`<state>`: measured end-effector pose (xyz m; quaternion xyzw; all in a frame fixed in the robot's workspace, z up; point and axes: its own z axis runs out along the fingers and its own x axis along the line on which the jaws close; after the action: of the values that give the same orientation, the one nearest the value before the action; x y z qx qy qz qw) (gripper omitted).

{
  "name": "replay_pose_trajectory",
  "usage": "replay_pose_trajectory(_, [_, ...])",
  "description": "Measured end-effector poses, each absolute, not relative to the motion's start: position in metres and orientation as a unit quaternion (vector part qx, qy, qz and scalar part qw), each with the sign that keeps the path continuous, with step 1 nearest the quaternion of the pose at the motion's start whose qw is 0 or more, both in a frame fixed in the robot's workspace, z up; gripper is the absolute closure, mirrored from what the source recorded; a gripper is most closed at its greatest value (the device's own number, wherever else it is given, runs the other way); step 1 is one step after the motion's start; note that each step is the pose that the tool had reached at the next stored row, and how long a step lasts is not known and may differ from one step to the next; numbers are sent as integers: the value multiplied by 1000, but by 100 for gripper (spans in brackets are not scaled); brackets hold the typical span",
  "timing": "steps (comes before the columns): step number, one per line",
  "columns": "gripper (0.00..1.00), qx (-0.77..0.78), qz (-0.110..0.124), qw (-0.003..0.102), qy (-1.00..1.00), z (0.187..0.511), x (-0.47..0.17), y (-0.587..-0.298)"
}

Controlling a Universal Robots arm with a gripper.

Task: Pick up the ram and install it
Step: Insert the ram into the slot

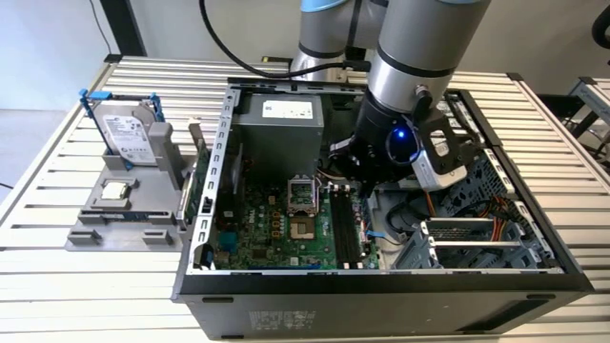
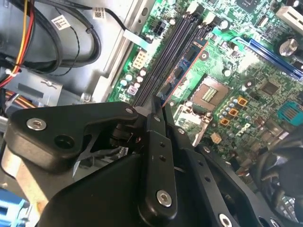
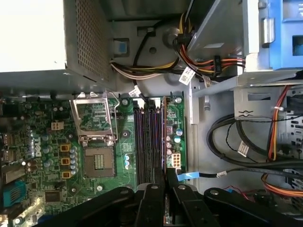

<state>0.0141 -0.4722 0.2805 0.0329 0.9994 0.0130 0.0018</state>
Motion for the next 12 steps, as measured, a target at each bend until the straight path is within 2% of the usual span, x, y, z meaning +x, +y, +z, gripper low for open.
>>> replay_pose_trajectory(12, [100,33,12,2,999,259,14,-477])
